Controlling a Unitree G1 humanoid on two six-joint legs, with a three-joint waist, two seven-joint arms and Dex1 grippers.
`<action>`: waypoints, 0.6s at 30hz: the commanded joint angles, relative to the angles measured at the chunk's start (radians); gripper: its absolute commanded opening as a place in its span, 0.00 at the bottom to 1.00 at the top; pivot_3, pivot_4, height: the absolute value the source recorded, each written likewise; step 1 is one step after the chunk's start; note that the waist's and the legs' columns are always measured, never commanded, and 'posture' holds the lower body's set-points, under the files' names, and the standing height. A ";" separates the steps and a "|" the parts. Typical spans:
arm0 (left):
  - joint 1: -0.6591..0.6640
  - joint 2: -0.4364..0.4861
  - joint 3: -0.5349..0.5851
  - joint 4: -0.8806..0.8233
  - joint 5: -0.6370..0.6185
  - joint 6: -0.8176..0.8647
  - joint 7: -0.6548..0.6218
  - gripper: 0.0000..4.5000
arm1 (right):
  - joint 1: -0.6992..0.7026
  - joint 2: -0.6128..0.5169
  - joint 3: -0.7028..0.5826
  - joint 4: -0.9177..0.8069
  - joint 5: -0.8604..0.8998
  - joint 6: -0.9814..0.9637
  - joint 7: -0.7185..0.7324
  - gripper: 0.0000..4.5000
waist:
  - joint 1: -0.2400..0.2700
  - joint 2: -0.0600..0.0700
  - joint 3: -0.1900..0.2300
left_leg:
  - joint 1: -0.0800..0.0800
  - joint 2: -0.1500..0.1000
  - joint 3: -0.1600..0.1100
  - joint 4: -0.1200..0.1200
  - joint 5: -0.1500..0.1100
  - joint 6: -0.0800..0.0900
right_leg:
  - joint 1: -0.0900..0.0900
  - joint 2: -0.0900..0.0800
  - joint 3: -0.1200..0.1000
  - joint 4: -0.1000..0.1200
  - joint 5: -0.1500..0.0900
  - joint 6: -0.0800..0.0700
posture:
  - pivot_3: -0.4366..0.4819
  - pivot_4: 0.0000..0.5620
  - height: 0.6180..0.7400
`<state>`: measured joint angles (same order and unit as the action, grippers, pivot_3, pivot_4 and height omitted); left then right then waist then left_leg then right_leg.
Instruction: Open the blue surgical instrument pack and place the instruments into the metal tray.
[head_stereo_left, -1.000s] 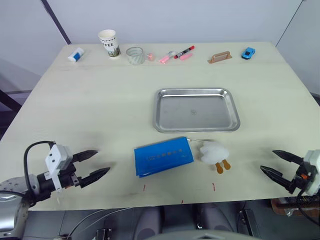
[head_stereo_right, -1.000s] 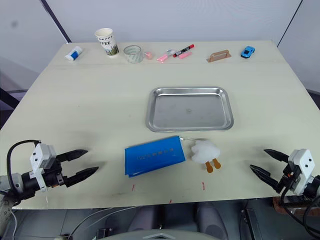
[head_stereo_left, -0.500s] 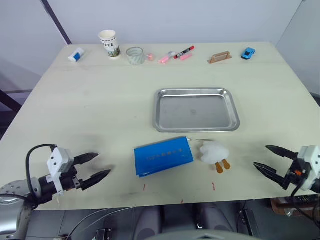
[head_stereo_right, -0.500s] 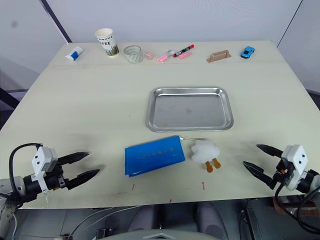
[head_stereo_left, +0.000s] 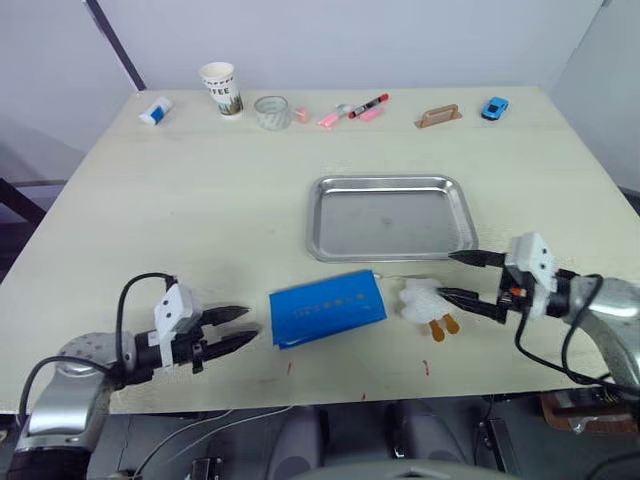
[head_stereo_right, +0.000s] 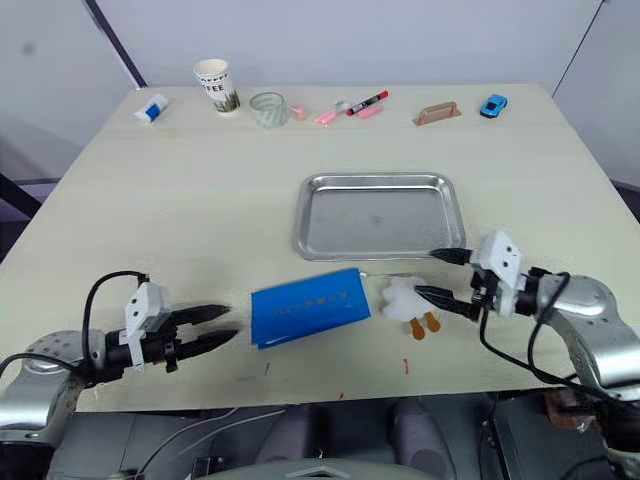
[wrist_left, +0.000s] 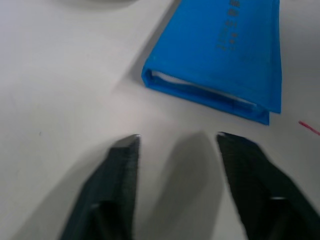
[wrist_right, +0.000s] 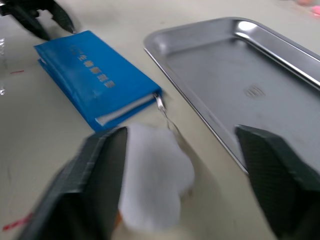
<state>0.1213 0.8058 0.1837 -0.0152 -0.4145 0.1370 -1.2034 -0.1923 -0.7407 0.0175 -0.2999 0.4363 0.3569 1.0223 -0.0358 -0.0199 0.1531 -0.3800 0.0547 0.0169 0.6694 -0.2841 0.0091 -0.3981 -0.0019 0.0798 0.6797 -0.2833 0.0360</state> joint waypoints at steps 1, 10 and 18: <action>-0.037 -0.001 -0.026 0.020 0.017 -0.026 -0.018 0.24 | -0.080 -0.008 0.066 -0.010 -0.033 0.048 0.012 0.48 | 0.000 0.000 0.000 | 0.000 0.000 0.000 0.000 0.000 0.000 | 0.000 0.000 0.000 0.000 0.000 0.000 | 0.48 0.27 1.00; -0.146 0.001 -0.124 0.117 0.077 -0.063 -0.080 0.00 | -0.287 0.008 0.296 0.043 -0.162 0.194 0.039 0.02 | 0.006 0.001 0.000 | -0.002 0.000 -0.002 0.000 0.000 0.000 | -0.001 -0.001 -0.002 -0.001 0.000 0.000 | 0.48 0.27 1.00; -0.199 -0.016 -0.176 0.149 0.094 -0.068 -0.114 0.00 | -0.385 0.039 0.431 0.094 -0.302 0.215 0.039 0.02 | 0.017 0.001 0.000 | -0.002 -0.001 -0.002 0.000 0.000 0.000 | -0.001 -0.001 -0.003 0.000 0.000 0.000 | 0.48 0.27 1.00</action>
<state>-0.0809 0.7994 0.0445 0.1242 -0.3421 0.0718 -1.3036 -0.5568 -0.7070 0.4348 -0.1949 0.1599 0.5659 1.0603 -0.0193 -0.0192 0.1533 -0.3818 0.0540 0.0149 0.6699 -0.2841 0.0091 -0.3986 -0.0028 0.0771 0.6795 -0.2833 0.0358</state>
